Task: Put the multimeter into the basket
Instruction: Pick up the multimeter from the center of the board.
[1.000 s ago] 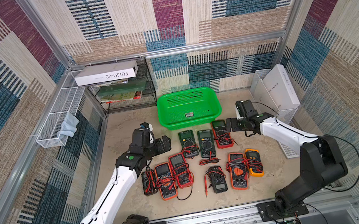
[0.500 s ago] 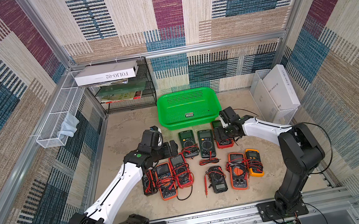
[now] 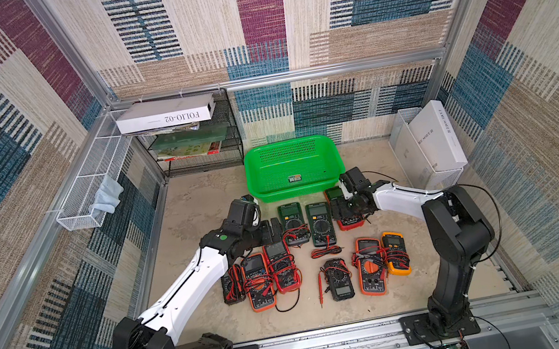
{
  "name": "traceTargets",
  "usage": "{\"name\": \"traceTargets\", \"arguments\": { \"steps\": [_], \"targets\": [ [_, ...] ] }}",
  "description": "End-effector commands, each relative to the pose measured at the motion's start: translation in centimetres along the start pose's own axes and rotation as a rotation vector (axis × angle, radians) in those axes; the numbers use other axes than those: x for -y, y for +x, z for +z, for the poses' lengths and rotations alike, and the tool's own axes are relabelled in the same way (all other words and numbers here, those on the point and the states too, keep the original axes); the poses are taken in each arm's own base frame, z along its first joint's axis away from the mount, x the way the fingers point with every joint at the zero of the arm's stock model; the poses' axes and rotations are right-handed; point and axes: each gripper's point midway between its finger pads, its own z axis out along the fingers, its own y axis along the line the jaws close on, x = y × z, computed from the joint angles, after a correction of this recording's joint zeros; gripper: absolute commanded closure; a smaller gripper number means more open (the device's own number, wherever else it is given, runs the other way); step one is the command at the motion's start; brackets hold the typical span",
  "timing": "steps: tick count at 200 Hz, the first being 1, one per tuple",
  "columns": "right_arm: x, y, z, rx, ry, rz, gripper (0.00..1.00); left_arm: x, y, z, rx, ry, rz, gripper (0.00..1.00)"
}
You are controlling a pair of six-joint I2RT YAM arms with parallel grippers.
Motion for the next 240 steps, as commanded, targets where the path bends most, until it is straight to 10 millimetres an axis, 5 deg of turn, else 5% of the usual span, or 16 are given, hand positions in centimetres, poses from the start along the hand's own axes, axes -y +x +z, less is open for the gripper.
{"name": "traceTargets", "arguments": {
  "steps": [1,66,116,155,212,240],
  "targets": [
    [0.6,0.7,1.1,-0.038,0.017,0.016,0.0,0.2,-0.5,-0.1,0.016,-0.002,0.001,0.01],
    [1.1,2.2,1.7,-0.085,0.05,0.004,0.02,0.7,-0.8,0.0,0.015,0.01,0.008,0.01],
    [1.9,3.5,-0.3,-0.079,0.079,0.006,0.12,0.9,-0.9,0.0,0.015,0.018,0.003,0.01],
    [2.3,3.8,-1.2,-0.077,0.098,0.007,0.07,1.2,-1.1,0.0,0.017,0.027,0.002,0.01],
    [2.6,5.3,1.5,-0.145,0.107,-0.003,0.0,1.4,-1.2,-0.1,0.024,0.03,0.001,0.01],
    [2.8,5.7,1.2,-0.149,0.106,0.0,0.09,1.6,-1.4,-0.4,0.029,0.034,-0.001,0.01]
  ]
}}
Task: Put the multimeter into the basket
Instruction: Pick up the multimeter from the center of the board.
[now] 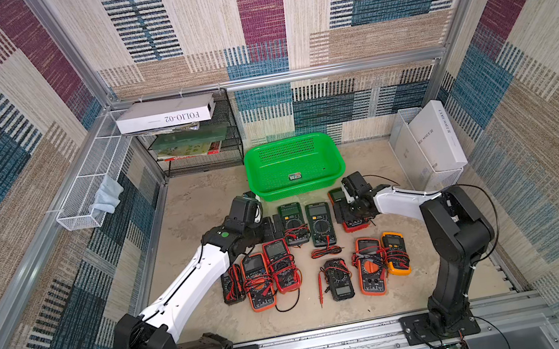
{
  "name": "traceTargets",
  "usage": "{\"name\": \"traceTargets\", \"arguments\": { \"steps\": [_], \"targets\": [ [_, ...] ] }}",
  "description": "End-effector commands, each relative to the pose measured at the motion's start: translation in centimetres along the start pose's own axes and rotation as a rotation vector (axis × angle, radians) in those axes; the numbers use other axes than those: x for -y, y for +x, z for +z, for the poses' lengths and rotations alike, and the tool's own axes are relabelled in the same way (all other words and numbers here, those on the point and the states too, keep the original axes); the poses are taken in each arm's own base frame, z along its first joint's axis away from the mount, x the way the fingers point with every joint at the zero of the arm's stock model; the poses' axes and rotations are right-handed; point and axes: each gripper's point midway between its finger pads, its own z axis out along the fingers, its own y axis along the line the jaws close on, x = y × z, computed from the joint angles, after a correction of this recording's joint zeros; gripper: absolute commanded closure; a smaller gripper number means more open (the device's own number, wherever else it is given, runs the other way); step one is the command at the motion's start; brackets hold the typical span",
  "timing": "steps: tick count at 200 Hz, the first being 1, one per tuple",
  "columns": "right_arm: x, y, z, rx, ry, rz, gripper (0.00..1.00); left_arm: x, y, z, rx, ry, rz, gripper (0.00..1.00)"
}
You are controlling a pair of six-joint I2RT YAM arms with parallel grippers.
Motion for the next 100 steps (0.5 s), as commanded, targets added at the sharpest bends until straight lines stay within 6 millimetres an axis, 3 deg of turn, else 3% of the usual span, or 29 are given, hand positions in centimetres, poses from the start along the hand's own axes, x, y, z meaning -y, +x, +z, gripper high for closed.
{"name": "traceTargets", "arguments": {
  "steps": [1,44,100],
  "targets": [
    [1.2,3.5,0.4,-0.119,0.045,-0.01,0.1,0.5,-0.6,-0.3,0.018,0.014,0.001,0.01],
    [2.1,2.0,-3.0,-0.047,0.047,0.014,0.23,1.2,-1.4,-1.0,0.038,0.033,0.003,0.01],
    [3.3,0.0,-7.5,0.051,0.05,0.055,0.24,2.4,-3.3,-1.9,0.076,0.05,0.018,0.01]
  ]
}}
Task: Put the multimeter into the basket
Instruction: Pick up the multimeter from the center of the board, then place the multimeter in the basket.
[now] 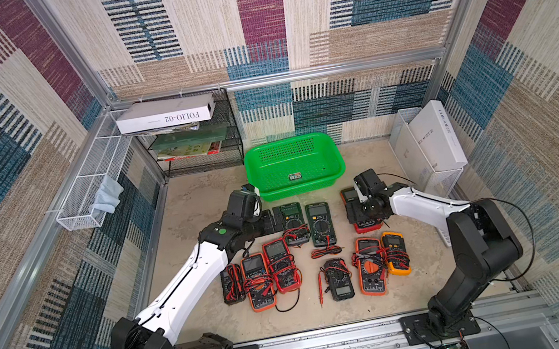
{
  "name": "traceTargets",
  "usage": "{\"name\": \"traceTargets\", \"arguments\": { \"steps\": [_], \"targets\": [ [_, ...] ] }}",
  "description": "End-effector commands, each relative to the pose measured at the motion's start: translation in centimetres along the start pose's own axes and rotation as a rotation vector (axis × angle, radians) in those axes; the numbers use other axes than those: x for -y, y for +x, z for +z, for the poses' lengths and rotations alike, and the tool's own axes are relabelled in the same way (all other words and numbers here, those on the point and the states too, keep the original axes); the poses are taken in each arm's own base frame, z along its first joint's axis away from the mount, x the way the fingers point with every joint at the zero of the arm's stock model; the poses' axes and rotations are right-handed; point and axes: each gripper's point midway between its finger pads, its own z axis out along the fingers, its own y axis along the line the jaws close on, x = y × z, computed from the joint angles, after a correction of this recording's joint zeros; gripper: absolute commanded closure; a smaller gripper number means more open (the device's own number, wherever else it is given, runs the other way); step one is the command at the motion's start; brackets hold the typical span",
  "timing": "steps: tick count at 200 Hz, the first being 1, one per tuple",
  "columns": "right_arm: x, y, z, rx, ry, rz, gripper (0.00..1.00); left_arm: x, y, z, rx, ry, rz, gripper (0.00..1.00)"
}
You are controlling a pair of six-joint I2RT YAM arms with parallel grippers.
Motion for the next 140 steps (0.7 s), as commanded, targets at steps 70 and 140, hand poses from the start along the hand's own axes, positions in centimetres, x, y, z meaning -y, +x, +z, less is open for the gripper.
{"name": "traceTargets", "arguments": {
  "steps": [70,140],
  "targets": [
    [0.9,-6.6,-8.9,0.233,-0.054,0.076,0.24,1.2,-2.4,-0.2,0.038,0.008,0.03,0.01],
    [-4.4,-17.4,-9.3,0.372,-0.183,0.045,0.24,0.7,-3.1,0.4,0.044,-0.036,0.062,0.01]
  ]
}}
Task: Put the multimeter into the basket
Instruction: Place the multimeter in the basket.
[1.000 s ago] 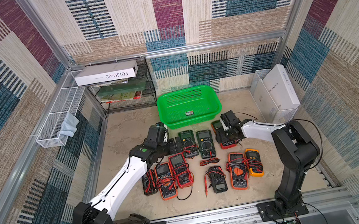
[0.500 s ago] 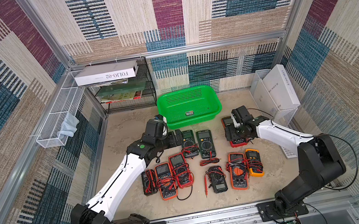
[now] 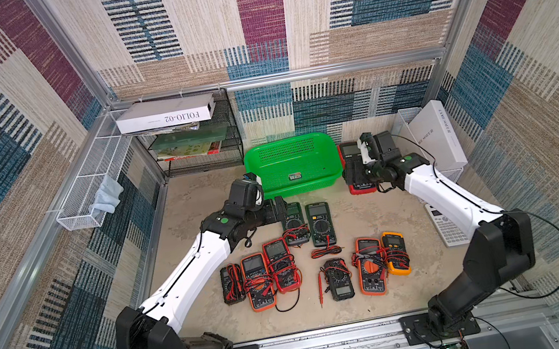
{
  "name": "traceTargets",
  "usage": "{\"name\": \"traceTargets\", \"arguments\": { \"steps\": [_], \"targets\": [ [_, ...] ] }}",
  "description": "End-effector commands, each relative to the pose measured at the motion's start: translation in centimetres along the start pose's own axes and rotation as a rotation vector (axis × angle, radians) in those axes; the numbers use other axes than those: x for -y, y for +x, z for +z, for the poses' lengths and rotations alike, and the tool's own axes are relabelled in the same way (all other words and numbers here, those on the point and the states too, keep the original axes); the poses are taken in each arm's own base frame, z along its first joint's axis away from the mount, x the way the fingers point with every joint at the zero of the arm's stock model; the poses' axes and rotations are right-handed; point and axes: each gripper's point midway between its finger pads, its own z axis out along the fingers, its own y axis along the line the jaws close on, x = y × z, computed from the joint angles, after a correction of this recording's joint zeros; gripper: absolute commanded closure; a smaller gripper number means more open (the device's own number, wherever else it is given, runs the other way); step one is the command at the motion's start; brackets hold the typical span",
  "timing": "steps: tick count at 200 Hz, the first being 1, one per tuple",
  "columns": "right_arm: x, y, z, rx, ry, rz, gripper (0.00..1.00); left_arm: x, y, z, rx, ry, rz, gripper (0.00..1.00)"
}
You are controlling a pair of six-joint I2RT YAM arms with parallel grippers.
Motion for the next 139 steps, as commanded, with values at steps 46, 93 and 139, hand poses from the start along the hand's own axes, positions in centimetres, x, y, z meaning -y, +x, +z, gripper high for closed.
{"name": "traceTargets", "arguments": {
  "steps": [46,93,139],
  "targets": [
    [-4.9,-8.3,5.4,0.127,-0.077,-0.074,0.24,-0.4,-0.6,0.4,0.008,-0.04,0.039,0.01],
    [-6.4,-9.6,10.0,0.112,-0.08,-0.076,0.23,-0.5,-0.6,0.9,-0.005,-0.044,0.041,0.01],
    [-7.1,-9.2,14.3,0.087,-0.071,-0.098,0.23,-0.6,-0.5,1.0,-0.011,-0.051,0.053,0.01]
  ]
}}
